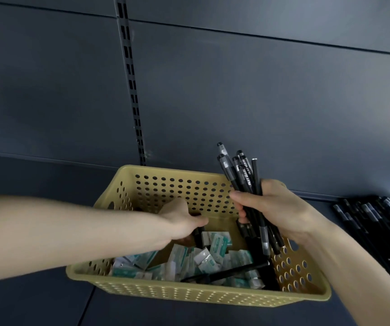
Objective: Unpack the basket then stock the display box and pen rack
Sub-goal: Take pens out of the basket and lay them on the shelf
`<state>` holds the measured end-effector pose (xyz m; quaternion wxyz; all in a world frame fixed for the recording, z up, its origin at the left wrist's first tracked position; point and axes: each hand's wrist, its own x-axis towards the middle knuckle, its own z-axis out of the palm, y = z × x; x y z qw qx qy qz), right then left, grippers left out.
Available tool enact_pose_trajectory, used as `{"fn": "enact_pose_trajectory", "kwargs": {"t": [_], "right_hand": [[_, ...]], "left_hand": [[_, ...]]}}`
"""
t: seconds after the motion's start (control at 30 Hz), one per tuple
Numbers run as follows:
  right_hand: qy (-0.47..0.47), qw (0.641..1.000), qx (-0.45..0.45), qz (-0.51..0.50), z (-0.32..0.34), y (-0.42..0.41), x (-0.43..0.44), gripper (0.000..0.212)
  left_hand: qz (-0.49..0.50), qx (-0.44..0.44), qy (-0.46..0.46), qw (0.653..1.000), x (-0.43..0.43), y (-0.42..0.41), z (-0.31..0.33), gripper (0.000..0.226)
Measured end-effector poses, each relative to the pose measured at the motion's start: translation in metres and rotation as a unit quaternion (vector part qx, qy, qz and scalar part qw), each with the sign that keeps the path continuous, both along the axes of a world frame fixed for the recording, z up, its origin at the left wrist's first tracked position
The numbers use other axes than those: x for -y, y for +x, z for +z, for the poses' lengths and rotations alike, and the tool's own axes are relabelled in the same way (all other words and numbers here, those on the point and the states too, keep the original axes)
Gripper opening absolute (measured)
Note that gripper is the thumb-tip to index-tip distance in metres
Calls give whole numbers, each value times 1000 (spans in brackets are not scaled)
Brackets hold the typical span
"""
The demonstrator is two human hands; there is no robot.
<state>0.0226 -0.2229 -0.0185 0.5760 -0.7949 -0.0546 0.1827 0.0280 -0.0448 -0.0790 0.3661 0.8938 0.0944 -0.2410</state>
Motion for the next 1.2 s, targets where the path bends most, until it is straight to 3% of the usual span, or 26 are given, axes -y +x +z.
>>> {"fn": "enact_pose_trajectory", "kwargs": {"t": [0.2, 0.5, 0.57, 0.7, 0.8, 0.93, 0.97, 1.07, 1.2], "right_hand": [[-13, 999, 24, 25, -1, -2, 0, 18], [-4, 997, 19, 74, -5, -3, 3, 14], [0, 997, 9, 81, -6, -2, 4, 13], [-5, 996, 14, 93, -7, -1, 5, 13], [28, 996, 20, 83, -7, -1, 6, 7], [88, 992, 22, 86, -4, -2, 3, 5], [104, 991, 23, 86, -3, -1, 3, 16], [165, 981, -6, 104, 3, 0, 3, 36], [228, 960, -28, 163, 13, -4, -1, 24]], "left_hand": [[41, 80, 17, 996, 9, -1, -9, 51], [59, 49, 18, 997, 7, 3, -13, 28], [72, 27, -15, 997, 4, 5, -11, 33], [85, -13, -168, 982, -2, 5, 7, 52], [11, 73, -238, 969, -10, 5, 32, 38], [-9, 208, -346, 915, -17, 4, 64, 28], [-14, 228, -366, 902, -17, 4, 69, 29], [-26, 268, -395, 879, -17, 4, 79, 32], [-56, 328, -387, 860, -14, 1, 91, 34]]}}
